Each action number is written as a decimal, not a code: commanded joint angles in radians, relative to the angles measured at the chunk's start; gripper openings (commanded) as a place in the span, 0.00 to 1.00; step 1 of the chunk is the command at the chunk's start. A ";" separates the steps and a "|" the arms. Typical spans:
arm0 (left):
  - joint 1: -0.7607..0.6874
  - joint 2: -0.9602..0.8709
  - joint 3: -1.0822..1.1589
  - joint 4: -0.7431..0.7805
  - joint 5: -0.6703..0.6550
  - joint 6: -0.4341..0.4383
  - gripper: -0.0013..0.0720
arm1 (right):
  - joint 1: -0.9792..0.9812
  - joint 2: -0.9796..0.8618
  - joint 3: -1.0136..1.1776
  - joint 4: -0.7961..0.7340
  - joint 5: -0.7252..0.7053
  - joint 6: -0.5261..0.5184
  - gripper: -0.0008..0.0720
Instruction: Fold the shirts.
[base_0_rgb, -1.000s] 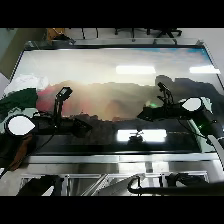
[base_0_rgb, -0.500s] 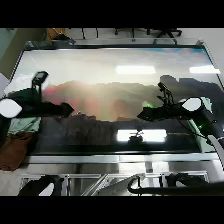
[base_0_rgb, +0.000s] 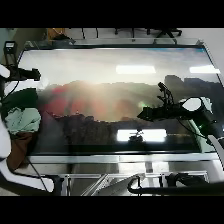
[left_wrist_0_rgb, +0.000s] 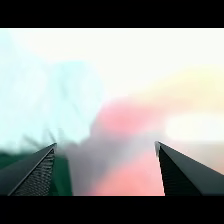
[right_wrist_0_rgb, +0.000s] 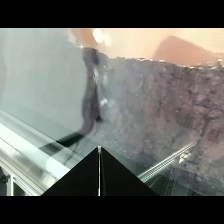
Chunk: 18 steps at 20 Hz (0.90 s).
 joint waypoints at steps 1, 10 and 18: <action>-0.024 -0.325 0.285 0.221 0.063 0.091 0.96 | 0.001 0.000 0.000 0.000 0.000 0.000 0.04; -0.017 -0.602 0.339 0.274 0.185 0.092 0.96 | 0.001 0.000 0.000 0.001 0.000 0.000 0.04; -0.064 -0.467 0.330 0.322 0.148 0.054 0.04 | 0.001 0.000 0.000 0.000 0.000 0.000 0.04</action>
